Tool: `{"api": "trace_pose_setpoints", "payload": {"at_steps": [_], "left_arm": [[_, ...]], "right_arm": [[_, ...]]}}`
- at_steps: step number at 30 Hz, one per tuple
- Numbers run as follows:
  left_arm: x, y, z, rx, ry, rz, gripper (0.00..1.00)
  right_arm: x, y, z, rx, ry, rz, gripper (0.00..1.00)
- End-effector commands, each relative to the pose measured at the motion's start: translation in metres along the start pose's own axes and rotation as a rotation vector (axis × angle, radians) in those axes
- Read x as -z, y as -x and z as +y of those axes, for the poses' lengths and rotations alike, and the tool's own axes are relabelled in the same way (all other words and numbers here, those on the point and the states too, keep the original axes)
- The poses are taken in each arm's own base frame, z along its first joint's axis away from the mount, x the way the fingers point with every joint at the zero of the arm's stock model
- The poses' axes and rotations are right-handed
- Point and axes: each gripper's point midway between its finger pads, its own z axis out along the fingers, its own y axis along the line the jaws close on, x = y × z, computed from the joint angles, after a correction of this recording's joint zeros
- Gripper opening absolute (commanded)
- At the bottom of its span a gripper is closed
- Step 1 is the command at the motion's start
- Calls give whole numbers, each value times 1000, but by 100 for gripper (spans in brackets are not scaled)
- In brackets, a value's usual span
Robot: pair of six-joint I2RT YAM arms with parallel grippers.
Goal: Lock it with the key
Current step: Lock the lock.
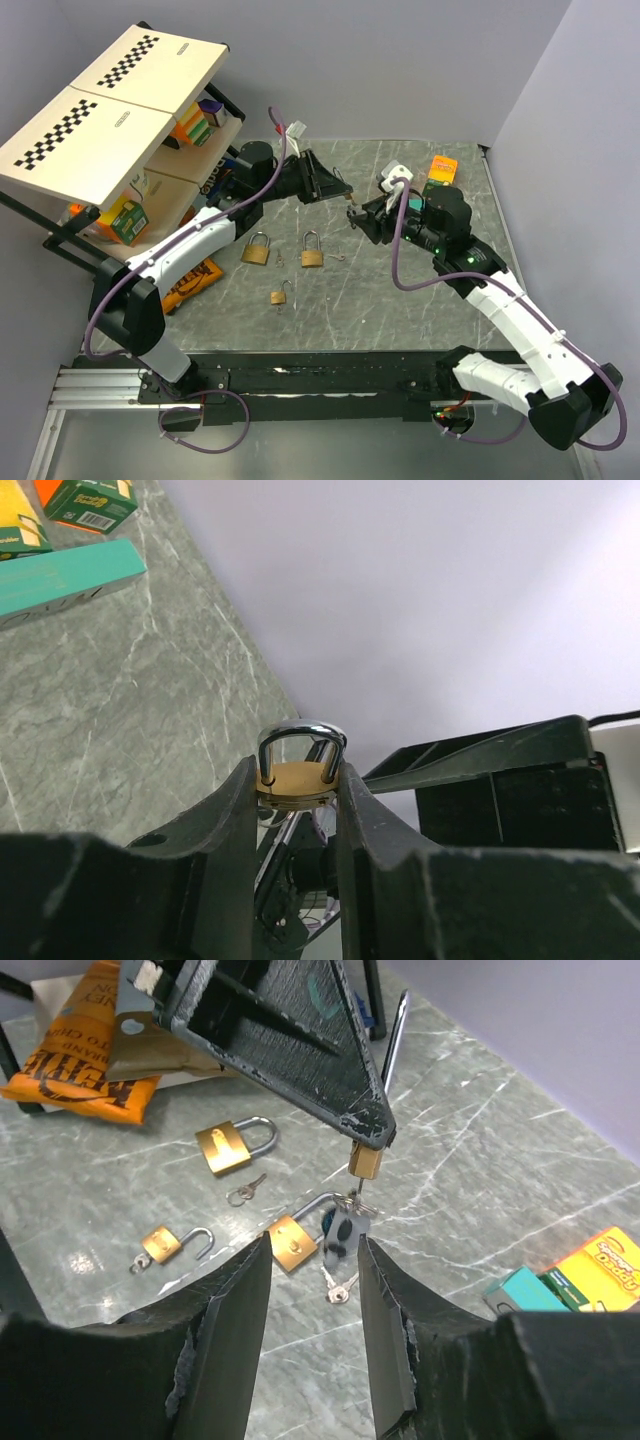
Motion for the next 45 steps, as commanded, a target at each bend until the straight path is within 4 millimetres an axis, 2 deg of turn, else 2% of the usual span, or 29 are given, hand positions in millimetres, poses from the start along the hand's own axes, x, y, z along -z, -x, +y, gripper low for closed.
{"api": "trace_pose_setpoints", "payload": {"at_steps": [1, 7, 16, 17, 21, 26, 29, 33, 37, 41, 44, 45], "left_arm": [[14, 10, -39, -62, -94, -24, 1], [16, 8, -42, -71, -103, -29, 1], [18, 8, -42, -75, -102, -28, 1], [17, 8, -43, -76, -103, -27, 1], [18, 11, -40, -74, -88, -37, 1], [18, 20, -28, -43, -50, -61, 1], [18, 25, -26, -26, -43, -76, 1], [17, 43, -23, -5, -16, -129, 1], [19, 75, -9, 15, 42, -217, 1], [22, 99, -7, 11, 68, -284, 1], [25, 110, -4, -4, 82, -313, 1], [23, 107, -1, -2, 92, -301, 1]], "right_arm": [[-1, 19, 2, 16, 31, -47, 46], [-9, 31, -7, 26, 0, -69, 40], [-24, 30, -14, 34, -9, -59, 31], [-25, 31, -14, 34, -7, -58, 29], [-27, 29, -15, 35, -4, -50, 12], [-24, 22, -7, 56, 31, -30, 0], [-22, 18, -5, 76, 33, -26, 0], [-17, 15, -3, 91, 25, -26, 0], [-12, 2, 3, 85, 30, -7, 0], [-7, -7, 6, 61, 29, 13, 0], [-3, -16, 7, 27, 18, 34, 0], [-2, -20, 9, 14, 17, 41, 0]]}}
